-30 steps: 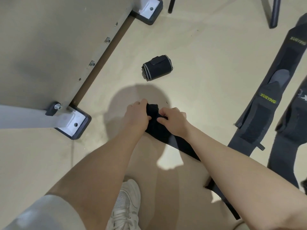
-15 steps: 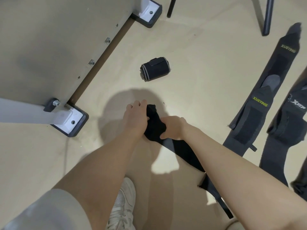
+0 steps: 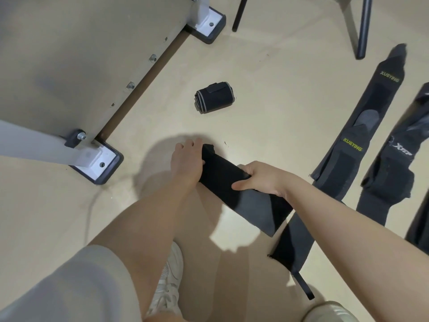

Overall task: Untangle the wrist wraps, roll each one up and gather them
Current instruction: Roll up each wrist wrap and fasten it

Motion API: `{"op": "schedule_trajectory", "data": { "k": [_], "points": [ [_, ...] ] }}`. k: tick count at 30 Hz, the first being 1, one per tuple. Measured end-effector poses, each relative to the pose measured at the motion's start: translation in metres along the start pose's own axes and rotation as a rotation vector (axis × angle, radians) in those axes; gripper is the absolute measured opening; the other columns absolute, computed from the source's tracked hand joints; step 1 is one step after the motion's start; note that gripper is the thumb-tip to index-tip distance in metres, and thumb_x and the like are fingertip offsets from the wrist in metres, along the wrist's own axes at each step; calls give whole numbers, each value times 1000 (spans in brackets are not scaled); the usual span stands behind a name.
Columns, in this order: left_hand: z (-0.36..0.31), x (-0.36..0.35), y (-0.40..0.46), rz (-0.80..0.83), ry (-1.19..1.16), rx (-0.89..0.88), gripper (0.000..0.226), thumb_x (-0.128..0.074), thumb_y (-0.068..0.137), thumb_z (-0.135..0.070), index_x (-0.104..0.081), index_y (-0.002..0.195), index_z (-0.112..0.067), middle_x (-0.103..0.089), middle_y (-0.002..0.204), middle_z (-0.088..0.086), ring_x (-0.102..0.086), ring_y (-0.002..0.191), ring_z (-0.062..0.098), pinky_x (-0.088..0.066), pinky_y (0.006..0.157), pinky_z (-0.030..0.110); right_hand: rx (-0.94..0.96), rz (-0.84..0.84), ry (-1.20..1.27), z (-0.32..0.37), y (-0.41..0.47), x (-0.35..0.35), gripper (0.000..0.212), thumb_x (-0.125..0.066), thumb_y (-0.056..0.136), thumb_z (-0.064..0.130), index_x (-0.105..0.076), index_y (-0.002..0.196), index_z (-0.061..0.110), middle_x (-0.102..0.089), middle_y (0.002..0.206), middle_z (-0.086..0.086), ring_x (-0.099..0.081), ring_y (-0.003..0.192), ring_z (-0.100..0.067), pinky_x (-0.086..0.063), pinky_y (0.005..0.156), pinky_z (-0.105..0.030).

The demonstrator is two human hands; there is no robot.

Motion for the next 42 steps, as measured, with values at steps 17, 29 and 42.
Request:
{"op": "schedule_trajectory", "data": {
  "k": [17, 29, 42],
  "points": [
    [11, 9, 11, -2, 29, 207, 46, -60, 90, -23, -35, 126, -8, -45, 121, 16, -45, 108, 35, -37, 73, 36, -85, -575, -688, -30, -4, -2, 50, -52, 91, 35, -36, 132, 13, -48, 128, -8, -47, 117, -29, -31, 98, -36],
    [45, 0, 5, 58, -415, 630, 62, -63, 86, -27, -26, 131, -6, -40, 130, 16, -45, 117, 39, -41, 87, 43, -99, -588, -1140, -12, 14, 29, 64, -37, 94, 19, -6, 150, 23, -4, 156, -13, -22, 134, -32, -26, 104, -38],
    [-7, -43, -21, 365, -527, 395, 49, -70, 77, -26, -33, 105, -11, -45, 78, -5, -44, 65, 10, -34, 53, 27, 249, -443, -876, -4, 12, -6, 52, -44, 91, 24, -39, 143, 23, -17, 157, -4, -12, 144, -22, -1, 115, -39]
  ]
}}
Point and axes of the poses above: each hand's wrist, its own y-axis towards the middle knuckle, its own x-axis out of the back of the hand, z = x × y, the point moved 6 cm from there along y, towards the middle knuckle
